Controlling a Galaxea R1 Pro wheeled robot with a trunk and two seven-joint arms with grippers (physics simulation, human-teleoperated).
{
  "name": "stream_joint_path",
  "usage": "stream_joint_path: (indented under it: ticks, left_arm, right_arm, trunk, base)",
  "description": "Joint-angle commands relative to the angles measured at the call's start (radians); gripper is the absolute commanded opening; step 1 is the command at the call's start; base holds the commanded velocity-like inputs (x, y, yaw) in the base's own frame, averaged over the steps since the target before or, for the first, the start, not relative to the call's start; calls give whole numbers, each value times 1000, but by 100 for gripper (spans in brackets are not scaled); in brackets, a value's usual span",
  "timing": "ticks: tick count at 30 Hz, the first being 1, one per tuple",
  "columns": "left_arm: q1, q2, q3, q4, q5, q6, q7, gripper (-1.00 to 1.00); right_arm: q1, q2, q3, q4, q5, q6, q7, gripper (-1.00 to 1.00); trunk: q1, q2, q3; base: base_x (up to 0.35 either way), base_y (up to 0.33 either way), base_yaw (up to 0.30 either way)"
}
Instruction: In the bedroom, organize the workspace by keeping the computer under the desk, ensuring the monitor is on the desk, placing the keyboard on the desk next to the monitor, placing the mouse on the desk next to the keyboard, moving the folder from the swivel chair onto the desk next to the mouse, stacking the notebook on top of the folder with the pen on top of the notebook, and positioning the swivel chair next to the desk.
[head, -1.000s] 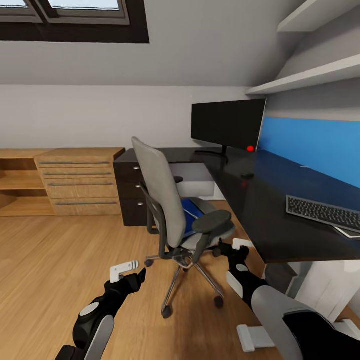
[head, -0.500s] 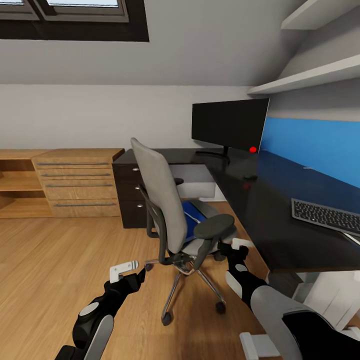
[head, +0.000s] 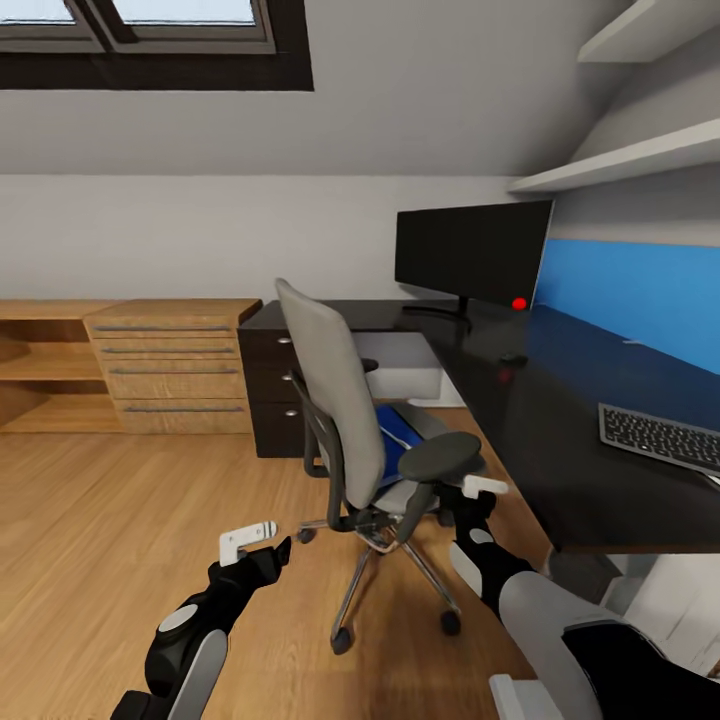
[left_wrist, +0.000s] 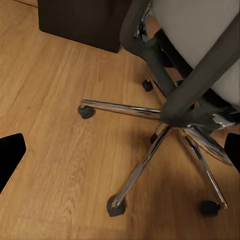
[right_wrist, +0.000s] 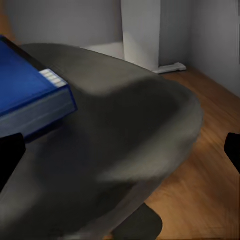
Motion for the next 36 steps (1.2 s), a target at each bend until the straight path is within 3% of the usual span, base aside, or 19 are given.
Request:
stream_joint_path:
  ticks: [1,9,17,36]
  left_arm:
    - [-1,1,-1,-1,11,3,9,100]
    - [-1,0,11,-1,12,4,9,100]
    - [-1,0,12,-1,12,4,9,100]
    - [-1,0,11,-1,12,4,9,100]
  right_arm:
    - [-1,1,18,0,-5,-2,-2,100]
    - [-1,4,18,0,-8,-2,-5,100]
    - [-1,23,18,0,-11,-2,-7,100]
    - [-1,24,18,0,-12,-2,-7,100]
  trunk:
    - [0,0,0]
    - [0,0,10]
    - [0,0,20]
    - [0,0,40]
  base:
    - [-48,168,170]
    - [-103,230,172]
    - [-7,14,187]
    - [0,0,211]
